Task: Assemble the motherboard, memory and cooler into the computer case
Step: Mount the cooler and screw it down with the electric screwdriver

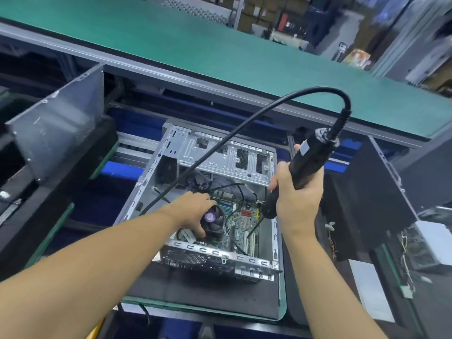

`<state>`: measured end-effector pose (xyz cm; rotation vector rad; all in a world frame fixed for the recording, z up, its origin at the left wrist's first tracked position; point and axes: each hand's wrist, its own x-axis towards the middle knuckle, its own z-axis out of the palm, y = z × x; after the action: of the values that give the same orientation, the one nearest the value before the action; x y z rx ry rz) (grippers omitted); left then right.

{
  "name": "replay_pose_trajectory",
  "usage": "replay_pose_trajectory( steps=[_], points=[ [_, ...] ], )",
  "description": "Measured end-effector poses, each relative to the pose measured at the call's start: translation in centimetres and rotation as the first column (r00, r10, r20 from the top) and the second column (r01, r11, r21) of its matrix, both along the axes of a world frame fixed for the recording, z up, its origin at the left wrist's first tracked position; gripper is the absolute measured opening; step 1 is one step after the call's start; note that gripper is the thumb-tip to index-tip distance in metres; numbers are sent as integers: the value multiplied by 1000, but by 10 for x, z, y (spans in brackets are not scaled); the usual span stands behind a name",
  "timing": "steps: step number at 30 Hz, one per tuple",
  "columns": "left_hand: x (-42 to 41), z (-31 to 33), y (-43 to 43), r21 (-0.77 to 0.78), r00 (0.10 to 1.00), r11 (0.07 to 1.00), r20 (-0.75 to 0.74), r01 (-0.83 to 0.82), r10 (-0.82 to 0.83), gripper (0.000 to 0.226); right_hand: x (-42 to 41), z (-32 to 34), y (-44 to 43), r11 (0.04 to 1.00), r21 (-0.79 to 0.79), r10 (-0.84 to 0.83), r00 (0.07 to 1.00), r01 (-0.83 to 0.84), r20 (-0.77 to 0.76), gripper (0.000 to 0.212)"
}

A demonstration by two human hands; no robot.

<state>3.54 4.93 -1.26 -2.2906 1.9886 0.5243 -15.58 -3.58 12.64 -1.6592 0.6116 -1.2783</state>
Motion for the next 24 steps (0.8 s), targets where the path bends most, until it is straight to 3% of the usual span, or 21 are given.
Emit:
replay_pose_trajectory(
  steps=[2,5,6,8,10,14,17,19,21,22,24],
  points=[
    [2,4,1,-23,996,998,-65,-63,61,98,1,3,2,1000,-10,-24,1000,24,2,25],
    [8,17,9,-135,945,958,-246,-254,215,73,8,16,5,997,-62,-55,998,52,-38,25],
    [8,22,12,-177,892,914,-347,-365,288,61,11,21,8,996,-79,-52,998,48,-48,24],
    [5,28,21,-217,704,762,-589,-610,396,42,18,29,14,995,-99,-25,998,20,-54,24],
    [-1,34,33,-172,519,642,-755,-747,400,31,28,35,22,995,-94,30,998,-34,-48,26],
    [-14,46,55,-80,292,547,-904,-833,313,14,54,42,42,980,-84,180,983,-181,-20,31],
    [-16,57,62,22,108,458,-961,-889,255,16,72,38,53,949,-108,290,955,-295,-63,21],
    [-15,68,64,123,-12,435,-968,-892,250,19,82,33,57,907,-130,373,907,-401,-195,22],
    [-13,81,67,260,-197,467,-964,-845,179,24,90,29,58,824,-184,452,817,-536,-359,38],
    [-13,89,70,327,-307,512,-943,-794,127,25,93,26,58,773,-247,443,776,-584,-449,46],
    [-9,102,80,332,-423,649,-906,-684,18,32,100,23,60,670,-320,400,689,-670,-604,51]
  ],
)
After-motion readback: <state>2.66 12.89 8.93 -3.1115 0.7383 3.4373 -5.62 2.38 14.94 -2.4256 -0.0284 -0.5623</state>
